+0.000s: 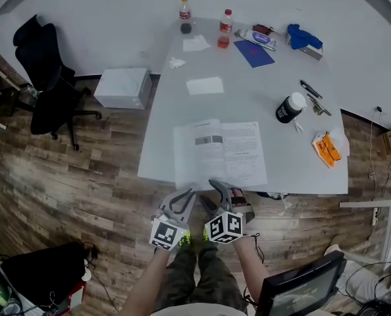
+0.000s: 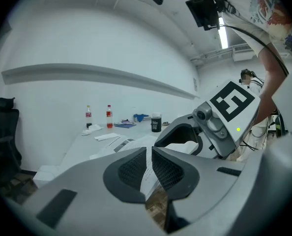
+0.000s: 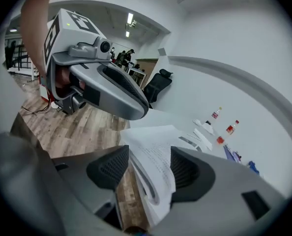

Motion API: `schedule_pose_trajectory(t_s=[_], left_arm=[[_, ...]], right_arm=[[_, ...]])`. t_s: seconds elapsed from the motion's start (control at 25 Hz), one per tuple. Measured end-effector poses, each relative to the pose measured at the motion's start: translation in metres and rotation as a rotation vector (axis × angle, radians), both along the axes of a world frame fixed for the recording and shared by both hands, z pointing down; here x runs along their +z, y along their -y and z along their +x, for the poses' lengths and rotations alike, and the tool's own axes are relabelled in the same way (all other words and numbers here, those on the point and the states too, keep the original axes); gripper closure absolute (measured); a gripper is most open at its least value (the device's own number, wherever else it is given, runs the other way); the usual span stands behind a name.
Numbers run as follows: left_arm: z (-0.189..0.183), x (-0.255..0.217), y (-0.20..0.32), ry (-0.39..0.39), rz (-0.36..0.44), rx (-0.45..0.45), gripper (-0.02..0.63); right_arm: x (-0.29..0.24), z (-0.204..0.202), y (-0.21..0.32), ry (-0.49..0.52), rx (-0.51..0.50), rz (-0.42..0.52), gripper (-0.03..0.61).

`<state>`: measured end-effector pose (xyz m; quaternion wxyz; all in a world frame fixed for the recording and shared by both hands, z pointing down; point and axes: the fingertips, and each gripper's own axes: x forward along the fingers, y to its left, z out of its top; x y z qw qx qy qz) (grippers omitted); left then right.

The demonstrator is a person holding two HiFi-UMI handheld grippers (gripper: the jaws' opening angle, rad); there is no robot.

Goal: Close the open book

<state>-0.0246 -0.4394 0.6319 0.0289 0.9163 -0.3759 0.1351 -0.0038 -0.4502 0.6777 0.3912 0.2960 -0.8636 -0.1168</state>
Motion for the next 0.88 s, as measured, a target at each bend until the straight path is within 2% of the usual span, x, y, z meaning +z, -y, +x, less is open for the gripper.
schedule_pose_trajectory(t_s=[0.2,0.48,0.72,0.88], left_arm=[[-0.003,0.011,0.008,-0.004,-0.025,-0.009,0.598],[-0.007,0.013,0.014,-0.006,-0.039,-0.014,0.598],[-0.013,0.015,0.022,-0.003,-0.034,-0.024,0.598],[-0.019,0.014,0.023,-0.005,-0.048,-0.038,0.598]], right_arm=[[0.007,-0.001,0.015,-0.075,-0.012,0.067,0.333],[0.035,-0.005,0.021,-0.145,-0.043,0.025,0.31],[0.056,-0.01,0.023,-0.249,-0.117,0.068,0.305],[0.058,-0.015,0.025,-0.226,-0.145,0.062,0.305]])
